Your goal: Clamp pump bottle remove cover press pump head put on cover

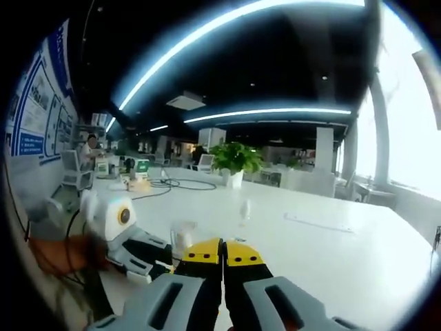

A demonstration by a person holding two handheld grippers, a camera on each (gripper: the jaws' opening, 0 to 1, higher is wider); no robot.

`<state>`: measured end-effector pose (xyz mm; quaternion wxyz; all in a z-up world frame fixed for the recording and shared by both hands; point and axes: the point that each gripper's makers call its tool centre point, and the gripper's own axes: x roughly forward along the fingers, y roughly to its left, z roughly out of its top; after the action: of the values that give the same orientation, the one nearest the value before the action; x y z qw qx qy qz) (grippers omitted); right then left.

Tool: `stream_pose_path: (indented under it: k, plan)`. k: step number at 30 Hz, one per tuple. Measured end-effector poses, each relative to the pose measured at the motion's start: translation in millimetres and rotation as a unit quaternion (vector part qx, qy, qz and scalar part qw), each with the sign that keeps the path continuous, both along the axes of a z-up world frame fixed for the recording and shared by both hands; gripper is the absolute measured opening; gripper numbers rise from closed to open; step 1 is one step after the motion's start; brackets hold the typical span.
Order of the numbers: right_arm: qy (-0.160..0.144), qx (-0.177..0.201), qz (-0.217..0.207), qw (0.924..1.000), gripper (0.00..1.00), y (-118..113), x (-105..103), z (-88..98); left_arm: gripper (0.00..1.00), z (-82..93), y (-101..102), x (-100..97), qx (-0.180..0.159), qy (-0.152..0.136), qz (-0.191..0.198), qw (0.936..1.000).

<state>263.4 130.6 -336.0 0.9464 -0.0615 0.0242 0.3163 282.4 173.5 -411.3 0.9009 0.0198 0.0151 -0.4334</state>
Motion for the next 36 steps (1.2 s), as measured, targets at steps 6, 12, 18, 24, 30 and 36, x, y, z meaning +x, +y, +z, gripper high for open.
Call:
stream_pose_path:
  k: [6,12,18,24,30,36]
  plan:
    - [0.003,0.008,-0.012,0.9999,0.0,-19,1,-12.7,0.14,0.5,0,-0.8,0.0,0.0,0.0,1.0]
    - [0.007,0.012,-0.032,0.9994,0.0,-38,5,-26.1,0.14,0.5,0,-0.6,0.0,-0.001,0.0,1.0]
    - [0.008,0.015,-0.039,0.9991,0.0,-49,9,-33.8,0.14,0.2,0,0.0,0.0,-0.001,0.0,1.0]
    - [0.009,0.015,-0.038,0.9991,0.0,-55,9,-41.5,0.14,0.4,0,-0.1,-0.001,0.0,0.001,1.0]
    - [0.007,0.007,-0.038,0.9992,0.0,-58,9,-50.8,0.14,-0.1,0,0.6,-0.001,0.0,0.001,1.0]
    - [0.002,0.002,-0.041,0.9992,0.0,-63,9,-59.9,0.14,-0.3,1,1.5,-0.001,0.001,0.002,1.0]
